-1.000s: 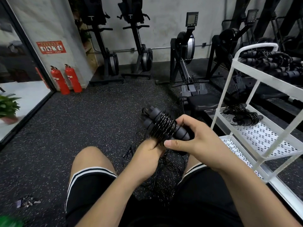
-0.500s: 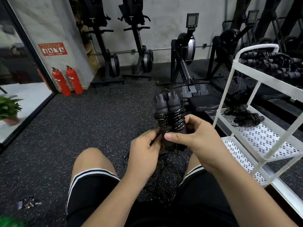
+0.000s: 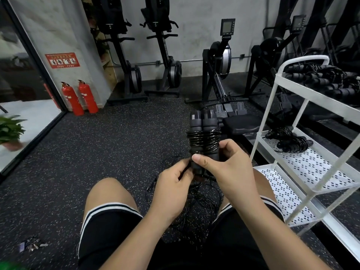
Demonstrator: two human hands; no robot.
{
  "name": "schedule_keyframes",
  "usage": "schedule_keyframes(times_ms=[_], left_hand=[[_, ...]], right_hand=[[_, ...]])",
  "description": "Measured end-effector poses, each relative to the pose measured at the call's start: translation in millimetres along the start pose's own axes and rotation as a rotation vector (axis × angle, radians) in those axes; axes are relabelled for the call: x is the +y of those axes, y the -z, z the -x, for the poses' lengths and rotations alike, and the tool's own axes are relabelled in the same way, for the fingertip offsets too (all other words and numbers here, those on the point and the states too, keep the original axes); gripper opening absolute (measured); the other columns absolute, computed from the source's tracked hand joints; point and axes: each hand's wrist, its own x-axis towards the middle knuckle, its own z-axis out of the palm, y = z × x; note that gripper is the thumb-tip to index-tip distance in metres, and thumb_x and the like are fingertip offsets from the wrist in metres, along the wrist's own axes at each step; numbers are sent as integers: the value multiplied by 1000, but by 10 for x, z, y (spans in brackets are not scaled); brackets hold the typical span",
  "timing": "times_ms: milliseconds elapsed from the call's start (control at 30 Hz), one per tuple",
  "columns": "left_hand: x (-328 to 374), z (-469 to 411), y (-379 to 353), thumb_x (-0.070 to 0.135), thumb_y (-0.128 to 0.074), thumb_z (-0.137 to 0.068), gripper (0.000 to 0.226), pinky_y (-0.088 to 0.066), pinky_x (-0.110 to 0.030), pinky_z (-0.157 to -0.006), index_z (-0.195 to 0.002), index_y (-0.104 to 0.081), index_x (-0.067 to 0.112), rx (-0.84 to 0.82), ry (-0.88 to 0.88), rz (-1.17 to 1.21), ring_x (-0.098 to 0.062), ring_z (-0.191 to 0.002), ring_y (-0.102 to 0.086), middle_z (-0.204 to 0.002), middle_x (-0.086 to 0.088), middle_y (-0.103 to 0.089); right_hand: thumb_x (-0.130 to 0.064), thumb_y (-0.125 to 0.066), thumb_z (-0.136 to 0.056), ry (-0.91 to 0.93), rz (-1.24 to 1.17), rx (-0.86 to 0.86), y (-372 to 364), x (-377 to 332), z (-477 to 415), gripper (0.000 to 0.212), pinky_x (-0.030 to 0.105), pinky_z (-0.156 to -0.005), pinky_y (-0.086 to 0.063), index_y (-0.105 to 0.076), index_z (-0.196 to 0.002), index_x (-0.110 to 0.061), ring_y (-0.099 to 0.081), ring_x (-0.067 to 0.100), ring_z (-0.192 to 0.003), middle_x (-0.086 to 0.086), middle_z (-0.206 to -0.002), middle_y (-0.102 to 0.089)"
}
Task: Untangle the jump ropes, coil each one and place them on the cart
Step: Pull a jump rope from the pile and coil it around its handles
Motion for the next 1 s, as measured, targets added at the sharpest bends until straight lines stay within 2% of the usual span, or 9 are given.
schedule_keyframes(times_ms=[167,267,333,500,633,733,833,933,1000], left_hand=[[-86,6,29,4,-58,-109,38,-57,-27,-101,-128,-75,32,-55,10,51,-7,-115,-74,-118,13,-80],[-84,8,49,2,-61,-107,41,-58,-27,-91,-129,-73,35,-88,10,55,-8,-109,-74,-119,12,-80],[-78,12,55,0,-62,-106,44,-58,-28,-87,-130,-72,35,-93,3,37,-7,-105,-74,-120,12,-80],[-32,24,23,1,-63,-106,45,-59,-25,-92,-130,-70,38,-95,-46,-71,-3,-105,-76,-113,17,-81],[15,-28,46,3,-63,-106,41,-60,-26,-97,-131,-73,34,-84,-60,-146,2,-104,-76,-110,20,-81],[23,-66,68,8,-63,-106,37,-60,-32,-97,-131,-73,33,-107,-52,-207,3,-102,-75,-108,20,-80],[19,-92,76,7,-63,-106,34,-62,-33,-93,-120,-73,36,-123,-41,-222,3,-97,-75,-103,21,-80],[9,-99,84,6,-64,-106,37,-54,-20,-78,-99,-69,42,-119,-44,-231,7,-77,-67,-79,22,-73],[-23,-115,76,10,-66,-105,26,-51,-25,-71,-99,-69,35,-99,-47,-247,0,-71,-62,-72,9,-69]], right_hand=[[-39,-104,-64,-74,33,-134,116,30,-105,52,56,-91,-63,-70,-99,-20,-80,25,-93,1,-95,-83],[-34,-108,-56,-152,-54,-273,273,34,-218,70,62,-101,-59,-70,-108,-8,-78,37,-104,11,-104,-82],[-22,-107,-54,-179,-94,-343,355,34,-267,67,58,-102,-59,-70,-107,-4,-78,37,-104,15,-107,-81],[-6,-103,-55,-218,-239,-335,377,64,-291,72,40,-83,-62,-62,-111,13,-76,33,-95,24,-107,-78],[-5,-96,-62,-154,-314,-200,250,72,-199,63,29,-74,-63,-58,-109,15,-77,23,-85,16,-96,-80],[-8,-97,-66,-150,-346,-129,148,109,-158,66,44,-85,-66,-56,-112,14,-77,24,-85,19,-94,-79],[-17,-103,-65,-137,-344,-58,44,169,-122,59,65,-96,-58,-61,-104,-1,-73,28,-88,17,-94,-74],[-32,-101,-69,-94,-315,15,-49,233,-80,51,72,-94,-57,-65,-101,-14,-75,40,-96,22,-103,-76],[-37,-99,-73,-43,-280,46,-92,223,-53,48,69,-93,-58,-66,-101,-18,-74,44,-102,20,-105,-76]])
